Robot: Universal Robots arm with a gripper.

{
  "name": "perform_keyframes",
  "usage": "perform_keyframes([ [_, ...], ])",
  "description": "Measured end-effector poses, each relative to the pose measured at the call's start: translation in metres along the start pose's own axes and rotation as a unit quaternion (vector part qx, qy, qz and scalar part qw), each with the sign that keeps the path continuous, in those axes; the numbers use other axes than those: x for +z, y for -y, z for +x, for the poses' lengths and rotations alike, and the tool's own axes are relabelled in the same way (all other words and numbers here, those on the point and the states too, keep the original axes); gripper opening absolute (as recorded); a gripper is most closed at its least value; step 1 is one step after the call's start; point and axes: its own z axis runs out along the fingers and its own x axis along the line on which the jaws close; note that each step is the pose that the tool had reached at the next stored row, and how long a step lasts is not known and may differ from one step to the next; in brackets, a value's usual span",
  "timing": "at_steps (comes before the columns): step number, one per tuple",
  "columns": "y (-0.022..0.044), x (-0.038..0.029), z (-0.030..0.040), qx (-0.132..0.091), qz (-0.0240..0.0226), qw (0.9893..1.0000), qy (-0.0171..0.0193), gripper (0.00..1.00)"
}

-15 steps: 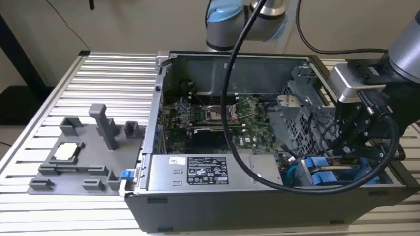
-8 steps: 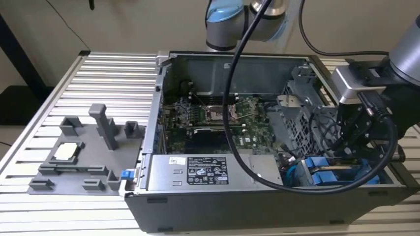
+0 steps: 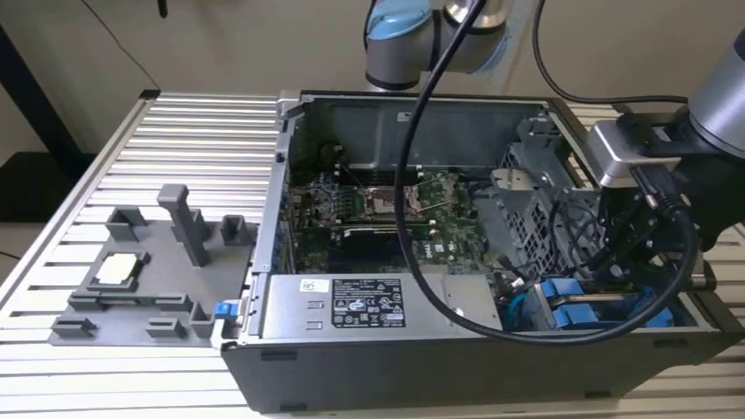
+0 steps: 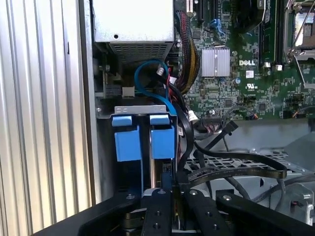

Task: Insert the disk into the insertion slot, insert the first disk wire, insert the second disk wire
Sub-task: 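Insert the second disk wire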

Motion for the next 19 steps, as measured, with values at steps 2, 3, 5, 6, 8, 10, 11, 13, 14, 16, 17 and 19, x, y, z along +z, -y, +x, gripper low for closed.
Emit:
perform_keyframes([
  [2, 0.0, 0.0015, 0.0001, 0.0, 0.0001, 1.0, -0.0018, 0.16],
  [3, -0.0001, 0.0022, 0.0002, 0.0, 0.0001, 1.0, -0.0024, 0.16],
  [5, -0.0001, 0.0033, 0.0003, 0.0, 0.0002, 1.0, -0.0038, 0.16],
  [6, -0.0001, 0.0038, 0.0003, 0.0, 0.0002, 1.0, -0.0042, 0.16],
  [8, -0.0001, 0.0049, 0.0004, 0.0, 0.0002, 1.0, -0.0037, 0.16],
  [10, -0.0001, 0.0056, 0.0004, 0.0, 0.0002, 1.0, -0.0042, 0.16],
  [11, -0.0001, 0.0068, 0.0006, 0.0, 0.0002, 1.0, -0.0043, 0.16],
  [13, -0.0001, 0.0091, 0.0008, 0.0, 0.0004, 1.0, -0.0049, 0.16],
  [14, -0.0002, 0.0097, 0.0008, 0.0, 0.0004, 1.0, -0.005, 0.16],
  [16, -0.0002, 0.01, 0.0009, 0.0, 0.0005, 1.0, -0.0047, 0.16],
  [17, -0.0002, 0.0103, 0.0009, 0.0, 0.0004, 1.0, -0.0044, 0.16],
  [19, -0.0002, 0.0104, 0.0008, 0.0, 0.0004, 1.0, -0.0042, 0.16],
])
